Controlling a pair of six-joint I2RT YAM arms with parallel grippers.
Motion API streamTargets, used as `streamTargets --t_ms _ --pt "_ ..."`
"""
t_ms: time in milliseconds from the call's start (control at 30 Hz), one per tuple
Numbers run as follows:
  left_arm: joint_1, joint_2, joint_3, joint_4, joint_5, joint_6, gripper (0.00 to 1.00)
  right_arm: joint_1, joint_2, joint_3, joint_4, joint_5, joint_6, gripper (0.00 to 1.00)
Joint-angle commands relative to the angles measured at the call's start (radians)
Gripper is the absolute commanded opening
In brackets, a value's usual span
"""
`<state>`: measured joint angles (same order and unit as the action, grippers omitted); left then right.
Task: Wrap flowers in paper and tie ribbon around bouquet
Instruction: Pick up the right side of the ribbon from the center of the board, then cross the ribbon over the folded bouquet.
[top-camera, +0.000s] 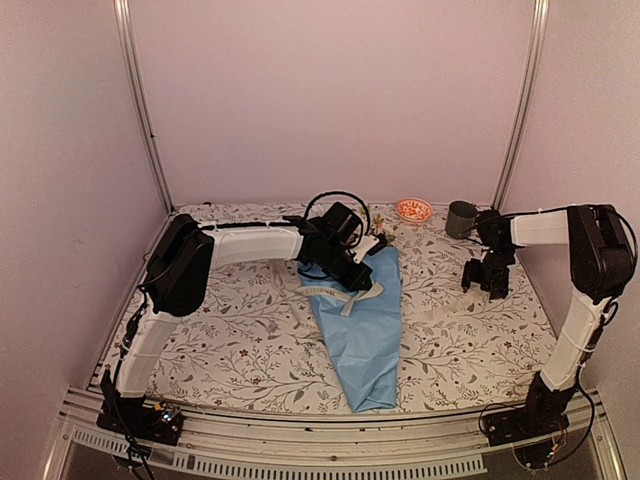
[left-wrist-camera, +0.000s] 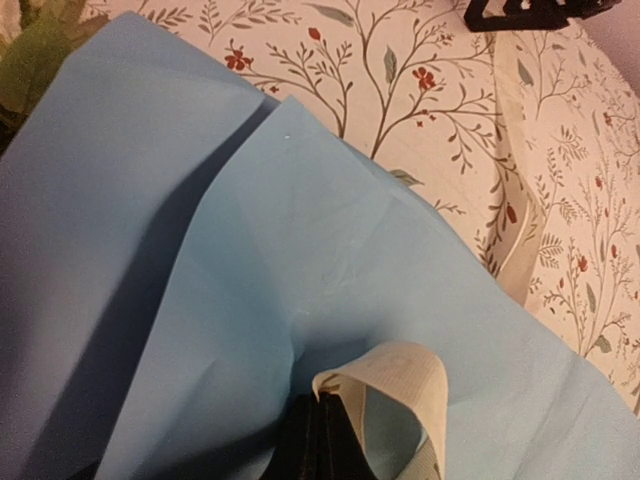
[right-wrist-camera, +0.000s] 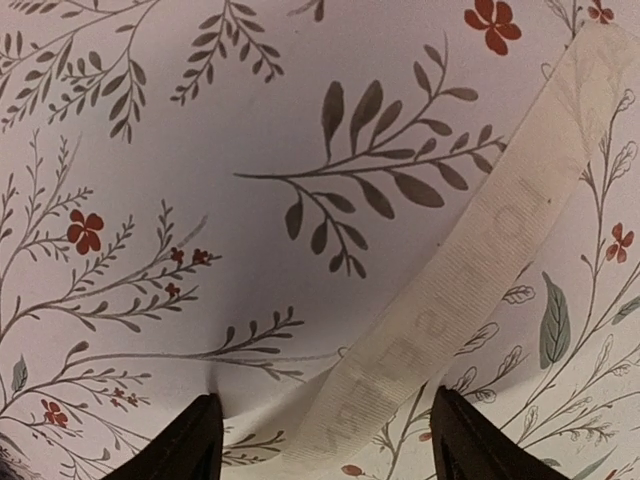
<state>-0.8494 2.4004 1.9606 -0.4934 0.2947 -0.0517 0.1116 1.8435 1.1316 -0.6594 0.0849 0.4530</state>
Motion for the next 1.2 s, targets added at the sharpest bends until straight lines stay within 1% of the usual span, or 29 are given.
streamTargets --t_ms 0,67,100,133,167,200,233,367,500,600,700,767,833,967,1033,1100,1167 --pt "-0.006 -0.015 -0.017 -0.036 -0.018 0.02 0.0 0.008 0.007 -0.067 -0.01 0.028 0.011 0.64" --pt "-0.005 -0.016 -0.018 -0.036 -0.022 0.023 0.0 0.009 0.005 -0.085 -0.001 0.03 0.01 0.48" --pt "-0.005 -0.017 -0.017 -0.036 -0.023 0.024 0.0 0.008 0.009 -0.088 0.003 0.027 0.006 0.38" --pt "-0.006 -0.018 -0.02 -0.036 -0.024 0.024 0.0 0.008 0.012 -0.089 0.005 0.019 0.002 0.23" --pt "-0.006 -0.019 -0.021 -0.036 -0.025 0.026 0.0 0.008 0.011 -0.087 0.01 0.012 -0.004 0.11" --pt "-0.005 -0.02 -0.022 -0.036 -0.026 0.027 0.0 0.008 0.01 -0.085 0.014 0.01 -0.006 0.02" --pt "-0.005 -0.021 -0.022 -0.036 -0.027 0.028 0.0 0.007 0.005 -0.081 0.016 0.01 -0.011 0.0" --pt "-0.006 -0.023 -0.024 -0.038 -0.031 0.03 0.0 -0.015 -0.033 -0.05 0.017 0.02 -0.027 0.0" --pt "-0.006 -0.023 -0.023 -0.043 -0.034 0.034 0.0 -0.14 -0.124 0.016 -0.005 0.005 -0.067 0.0" --pt "-0.005 -0.02 -0.024 -0.046 -0.04 0.037 0.0 -0.209 -0.239 0.125 -0.027 0.038 -0.093 0.0" --pt "-0.006 -0.014 -0.021 -0.047 -0.041 0.036 0.0 -0.216 -0.312 0.251 -0.062 0.078 -0.119 0.0" --pt "-0.004 -0.01 -0.018 -0.047 -0.038 0.036 0.0 -0.212 -0.342 0.326 -0.083 0.034 -0.132 0.0" --pt "-0.003 -0.007 -0.016 -0.047 -0.033 0.038 0.0 -0.173 -0.375 0.361 -0.052 -0.054 -0.14 0.0" --pt "0.01 -0.003 -0.016 -0.035 0.007 0.038 0.0 0.07 -0.413 0.39 0.074 -0.279 -0.181 0.0" --pt "0.022 0.004 -0.012 -0.034 0.036 0.036 0.0 0.228 -0.411 0.392 0.18 -0.455 -0.208 0.0" --pt "0.032 0.004 -0.013 -0.034 0.054 0.04 0.0 0.358 -0.4 0.396 0.279 -0.642 -0.236 0.0" --pt "0.042 0.0 -0.023 -0.025 0.081 0.041 0.0 0.459 -0.4 0.371 0.393 -0.728 -0.234 0.0"
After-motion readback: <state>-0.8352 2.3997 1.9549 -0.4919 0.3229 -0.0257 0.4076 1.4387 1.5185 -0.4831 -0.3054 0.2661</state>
